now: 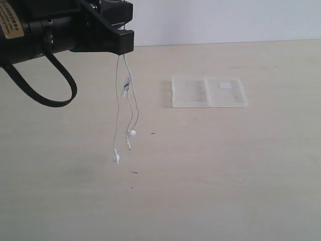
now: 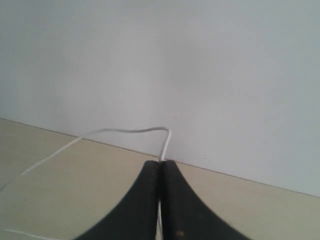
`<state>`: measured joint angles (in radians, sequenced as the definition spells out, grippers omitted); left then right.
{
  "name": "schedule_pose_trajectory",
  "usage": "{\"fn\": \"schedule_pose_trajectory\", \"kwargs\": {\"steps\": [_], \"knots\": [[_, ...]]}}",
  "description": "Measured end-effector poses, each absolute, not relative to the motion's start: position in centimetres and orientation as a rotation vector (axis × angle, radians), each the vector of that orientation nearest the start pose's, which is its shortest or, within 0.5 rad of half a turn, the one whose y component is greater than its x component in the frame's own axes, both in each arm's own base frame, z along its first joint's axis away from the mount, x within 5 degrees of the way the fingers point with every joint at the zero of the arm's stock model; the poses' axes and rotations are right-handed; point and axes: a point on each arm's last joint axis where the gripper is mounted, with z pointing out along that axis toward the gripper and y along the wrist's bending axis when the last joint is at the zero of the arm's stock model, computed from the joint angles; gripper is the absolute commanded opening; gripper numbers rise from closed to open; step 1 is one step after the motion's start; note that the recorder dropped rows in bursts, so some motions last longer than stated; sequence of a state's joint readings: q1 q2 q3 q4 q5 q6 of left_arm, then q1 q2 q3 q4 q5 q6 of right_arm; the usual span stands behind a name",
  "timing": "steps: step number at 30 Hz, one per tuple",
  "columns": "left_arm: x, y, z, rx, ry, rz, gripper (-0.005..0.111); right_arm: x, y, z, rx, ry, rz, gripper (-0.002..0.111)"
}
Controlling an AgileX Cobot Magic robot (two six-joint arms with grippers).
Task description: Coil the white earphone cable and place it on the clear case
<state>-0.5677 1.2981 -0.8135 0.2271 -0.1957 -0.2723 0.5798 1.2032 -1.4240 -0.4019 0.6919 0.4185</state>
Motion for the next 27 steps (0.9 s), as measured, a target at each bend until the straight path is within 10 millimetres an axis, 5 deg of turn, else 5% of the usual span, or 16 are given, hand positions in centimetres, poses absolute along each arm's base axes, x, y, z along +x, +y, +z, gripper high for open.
{"fn": "schedule_pose_trajectory", "kwargs": {"steps": [17,27], "knots": [[23.9,-15.5,30.2,0.571,1.819,-0.390,0.000,22.6,9.5,33.1,-0.110,1.897,0.407,0.000],[24.1,-15.4,31.9,0.588,1.810,-0.346,0.000,21.5,9.6,28.6,-0.156,1.959,0.471,0.000]]}}
